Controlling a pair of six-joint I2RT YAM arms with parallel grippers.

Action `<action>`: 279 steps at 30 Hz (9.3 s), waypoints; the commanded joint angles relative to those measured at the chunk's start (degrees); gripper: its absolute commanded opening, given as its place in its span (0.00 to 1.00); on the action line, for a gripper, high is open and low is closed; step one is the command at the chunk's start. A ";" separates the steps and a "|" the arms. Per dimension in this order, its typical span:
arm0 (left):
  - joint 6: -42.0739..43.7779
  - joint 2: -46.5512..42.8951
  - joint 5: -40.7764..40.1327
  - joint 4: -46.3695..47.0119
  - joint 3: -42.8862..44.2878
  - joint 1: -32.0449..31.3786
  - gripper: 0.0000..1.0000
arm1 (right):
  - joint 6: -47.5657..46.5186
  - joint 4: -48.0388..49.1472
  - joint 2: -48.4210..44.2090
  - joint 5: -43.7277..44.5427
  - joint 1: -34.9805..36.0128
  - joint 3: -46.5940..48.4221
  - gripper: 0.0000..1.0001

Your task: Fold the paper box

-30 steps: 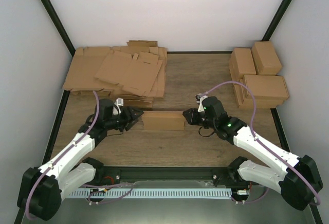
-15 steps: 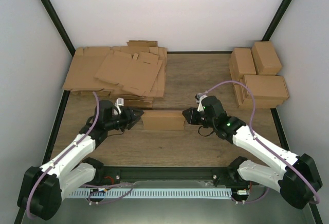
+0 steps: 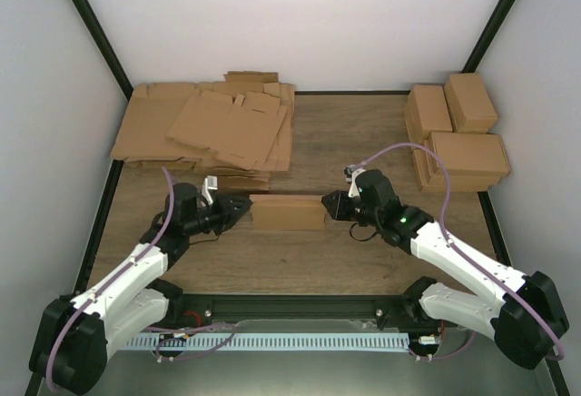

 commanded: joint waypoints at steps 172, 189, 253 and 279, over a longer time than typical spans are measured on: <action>21.26 21.05 11.20 -9.83 16.82 -3.66 0.04 | -10.93 13.67 30.20 -48.43 -14.23 6.36 0.01; 24.48 22.88 7.82 -12.54 16.26 -3.69 0.04 | -14.24 8.27 24.91 -50.23 -18.83 6.44 0.01; 90.01 14.69 -7.65 -41.61 45.60 -10.07 1.00 | -18.33 -4.85 -24.43 -32.27 -20.22 -3.12 0.49; 98.96 27.81 -19.06 -44.89 45.51 -15.81 1.00 | -14.65 -6.27 -34.14 -27.78 -20.20 -5.01 1.00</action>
